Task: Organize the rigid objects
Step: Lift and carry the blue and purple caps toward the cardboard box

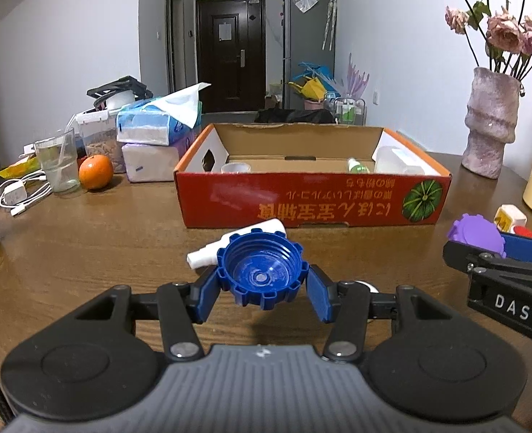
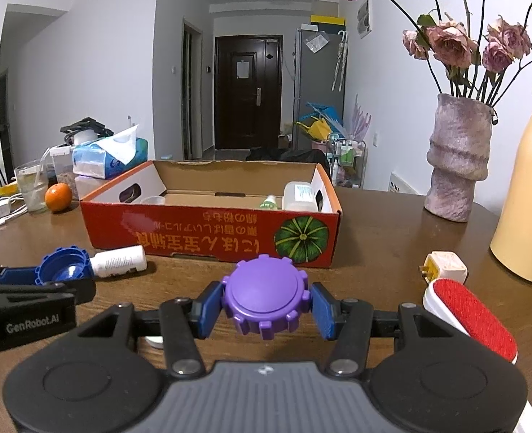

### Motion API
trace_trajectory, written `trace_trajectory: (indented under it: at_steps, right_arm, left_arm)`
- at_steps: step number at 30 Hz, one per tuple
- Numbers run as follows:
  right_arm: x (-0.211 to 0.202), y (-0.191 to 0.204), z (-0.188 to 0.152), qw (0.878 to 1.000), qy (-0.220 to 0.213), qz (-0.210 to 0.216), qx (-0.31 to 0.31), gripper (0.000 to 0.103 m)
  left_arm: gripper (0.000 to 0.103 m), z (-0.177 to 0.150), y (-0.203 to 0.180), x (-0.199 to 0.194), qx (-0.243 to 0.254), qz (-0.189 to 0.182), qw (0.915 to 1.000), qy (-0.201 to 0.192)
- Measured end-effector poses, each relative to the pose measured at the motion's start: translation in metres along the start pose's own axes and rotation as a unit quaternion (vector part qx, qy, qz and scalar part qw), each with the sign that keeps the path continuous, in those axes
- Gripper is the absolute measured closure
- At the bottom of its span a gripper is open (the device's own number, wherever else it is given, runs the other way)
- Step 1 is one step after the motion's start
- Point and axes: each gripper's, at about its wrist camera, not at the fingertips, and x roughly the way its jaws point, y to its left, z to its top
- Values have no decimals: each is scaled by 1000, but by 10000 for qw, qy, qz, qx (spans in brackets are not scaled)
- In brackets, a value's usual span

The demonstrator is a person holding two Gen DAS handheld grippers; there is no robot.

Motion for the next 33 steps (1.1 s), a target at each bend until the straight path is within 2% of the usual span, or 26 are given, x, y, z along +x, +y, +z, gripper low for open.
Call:
trace_trajectory:
  at_steps: [33]
  right_arm:
    - [36,1,49,9995,-258,-78,134,51]
  left_arm:
    - [49,51,-3,29,-80,-28,9995,-320]
